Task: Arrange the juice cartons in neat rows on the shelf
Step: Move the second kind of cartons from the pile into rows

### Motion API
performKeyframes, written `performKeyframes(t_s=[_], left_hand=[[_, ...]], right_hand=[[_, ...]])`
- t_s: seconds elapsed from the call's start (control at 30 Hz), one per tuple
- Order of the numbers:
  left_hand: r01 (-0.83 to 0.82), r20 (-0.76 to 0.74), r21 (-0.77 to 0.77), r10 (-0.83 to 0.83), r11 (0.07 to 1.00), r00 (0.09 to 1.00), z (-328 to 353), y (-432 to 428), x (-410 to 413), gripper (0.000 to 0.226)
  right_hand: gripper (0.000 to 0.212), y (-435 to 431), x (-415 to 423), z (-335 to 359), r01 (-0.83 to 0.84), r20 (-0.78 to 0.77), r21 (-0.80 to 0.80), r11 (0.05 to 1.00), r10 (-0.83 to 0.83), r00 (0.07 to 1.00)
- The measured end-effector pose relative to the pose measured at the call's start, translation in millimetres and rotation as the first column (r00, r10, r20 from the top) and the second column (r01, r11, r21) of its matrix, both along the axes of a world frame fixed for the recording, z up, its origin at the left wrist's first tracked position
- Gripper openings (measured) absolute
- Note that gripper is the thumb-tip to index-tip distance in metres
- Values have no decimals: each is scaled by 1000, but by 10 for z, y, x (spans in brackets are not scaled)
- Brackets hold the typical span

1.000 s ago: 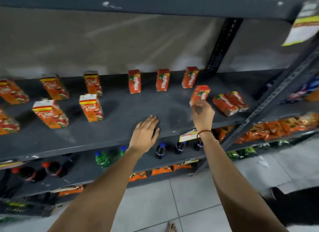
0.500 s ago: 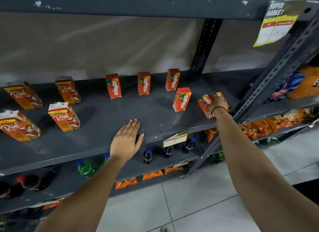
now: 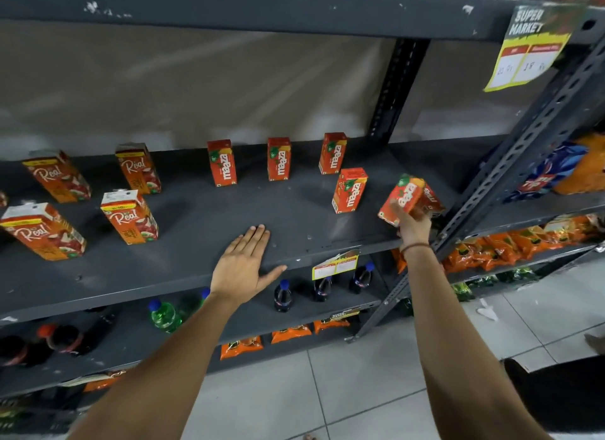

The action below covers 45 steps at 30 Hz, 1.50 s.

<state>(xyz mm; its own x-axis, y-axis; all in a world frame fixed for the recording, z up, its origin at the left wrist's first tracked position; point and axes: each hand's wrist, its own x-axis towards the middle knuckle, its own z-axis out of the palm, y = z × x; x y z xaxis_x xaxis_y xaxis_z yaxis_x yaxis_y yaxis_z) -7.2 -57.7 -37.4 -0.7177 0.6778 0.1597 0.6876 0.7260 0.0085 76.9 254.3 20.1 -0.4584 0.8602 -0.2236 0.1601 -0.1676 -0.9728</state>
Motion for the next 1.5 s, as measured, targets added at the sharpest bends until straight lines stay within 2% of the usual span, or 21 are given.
performKeyframes(t_s=[0.07,0.13,0.2,0.3,0.37,0.47,0.6,0.7,0.8,0.87,0.93,1.03,1.1,1.13,1.2,1.27,1.37,1.43,1.5], left_hand=[[-6,-3,-1,6,1000,1000,-14,4,-4,90],[-9,1,9,9,1000,1000,-19,11,-5,89],[-9,-5,10,9,1000,1000,-16,13,-9,87],[-4,7,40,3,999,1000,-2,9,-7,85],[3,14,53,-4,999,1000,4,7,-9,84],[9,17,56,-10,998,1000,8,13,-13,82],[5,18,63,-6,998,1000,6,9,-16,82],[1,19,65,-2,998,1000,6,11,-14,82],[-3,17,61,2,998,1000,2,13,-12,81],[-3,17,62,2,998,1000,-1,15,-11,80],[-7,8,58,7,998,1000,-8,13,-10,79],[-18,-3,57,18,998,1000,-16,17,-15,78],[-16,-10,63,17,998,1000,-17,22,-14,77],[-16,-15,64,17,998,1000,-16,25,-13,77],[-17,-23,67,18,998,1000,-14,28,-9,77],[-19,-32,69,22,997,999,-11,28,-2,77],[-20,-36,67,22,998,999,-14,32,-2,77],[-19,-39,65,21,998,999,-19,33,-3,77],[-20,-40,66,22,998,999,-20,35,-4,78]], right_hand=[[30,-181,64,-47,-79,-179,-69,994,66,982],[32,-364,77,-67,-189,-219,-38,981,177,960],[33,-523,-2,-60,-358,-135,90,929,368,920],[45,-765,-281,41,-581,70,215,785,581,811],[46,-875,-517,128,-670,208,298,680,639,741],[51,-926,-845,220,-771,360,327,546,683,636],[55,-878,-1062,232,-835,507,280,474,666,547],[57,-874,-1067,174,-826,481,253,504,675,559],[60,-890,-988,101,-797,463,294,527,651,601],[60,-881,-876,66,-756,431,313,575,623,653],[45,-839,-712,55,-675,331,360,644,588,738],[14,-670,-434,104,-402,121,534,743,404,907],[14,-430,-313,189,-128,-20,613,780,177,984],[18,-269,-284,228,-34,-24,650,759,65,998],[29,90,-299,253,-8,139,732,681,-138,981],[40,414,-341,222,-120,382,698,706,-226,896],[43,737,-368,140,-332,676,497,802,-117,728],[49,876,-371,101,-406,763,394,825,-48,644],[52,928,-406,123,-389,746,342,855,4,666]])
